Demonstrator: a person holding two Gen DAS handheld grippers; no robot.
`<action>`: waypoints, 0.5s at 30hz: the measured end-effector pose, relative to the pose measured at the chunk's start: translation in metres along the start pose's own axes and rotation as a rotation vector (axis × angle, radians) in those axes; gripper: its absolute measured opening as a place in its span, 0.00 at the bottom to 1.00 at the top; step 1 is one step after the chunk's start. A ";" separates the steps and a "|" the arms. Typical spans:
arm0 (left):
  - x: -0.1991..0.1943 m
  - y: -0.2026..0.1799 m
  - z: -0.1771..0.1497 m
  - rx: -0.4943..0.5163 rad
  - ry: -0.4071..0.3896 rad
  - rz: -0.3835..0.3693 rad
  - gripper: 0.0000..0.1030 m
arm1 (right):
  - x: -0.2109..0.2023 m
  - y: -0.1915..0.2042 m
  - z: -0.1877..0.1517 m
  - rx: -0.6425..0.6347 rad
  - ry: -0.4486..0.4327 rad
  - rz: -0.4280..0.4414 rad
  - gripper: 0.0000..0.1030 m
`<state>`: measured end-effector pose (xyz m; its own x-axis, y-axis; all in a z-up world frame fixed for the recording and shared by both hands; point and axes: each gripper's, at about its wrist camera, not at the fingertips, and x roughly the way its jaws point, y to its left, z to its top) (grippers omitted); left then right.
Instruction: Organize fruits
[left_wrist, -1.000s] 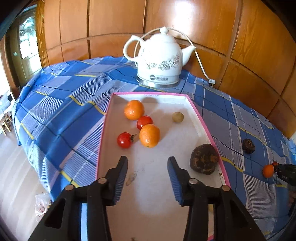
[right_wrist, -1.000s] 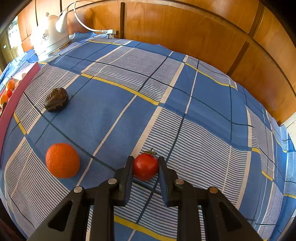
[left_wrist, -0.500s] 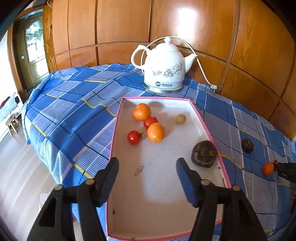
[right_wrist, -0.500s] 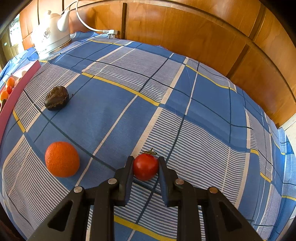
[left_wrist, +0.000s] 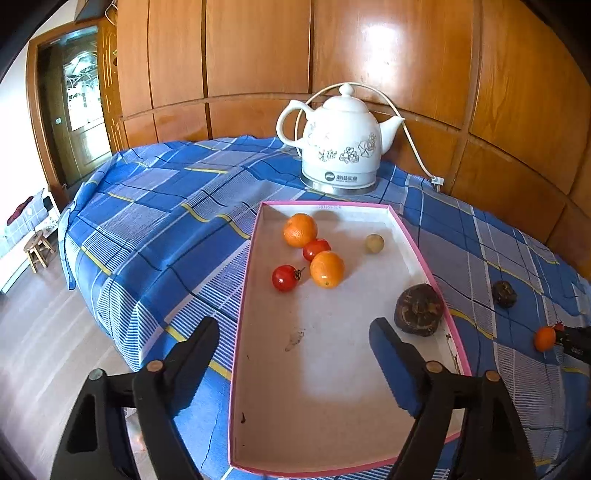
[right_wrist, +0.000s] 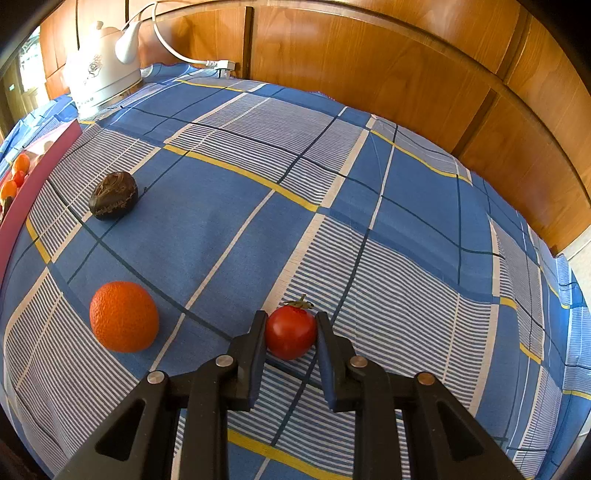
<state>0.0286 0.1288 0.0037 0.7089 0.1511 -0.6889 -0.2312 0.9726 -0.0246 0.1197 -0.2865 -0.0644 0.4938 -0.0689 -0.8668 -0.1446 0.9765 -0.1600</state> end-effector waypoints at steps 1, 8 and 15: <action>0.000 0.000 0.000 0.001 -0.001 0.005 0.85 | 0.000 0.000 0.000 0.000 0.000 0.000 0.24; -0.001 0.002 0.000 -0.006 0.002 0.011 0.86 | 0.000 0.000 0.000 -0.003 -0.001 -0.003 0.24; -0.001 0.006 0.000 -0.011 0.002 0.018 0.86 | 0.000 0.000 0.001 -0.004 -0.003 -0.004 0.24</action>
<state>0.0268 0.1344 0.0042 0.7031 0.1677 -0.6910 -0.2512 0.9677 -0.0206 0.1203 -0.2866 -0.0638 0.4967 -0.0719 -0.8650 -0.1465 0.9753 -0.1652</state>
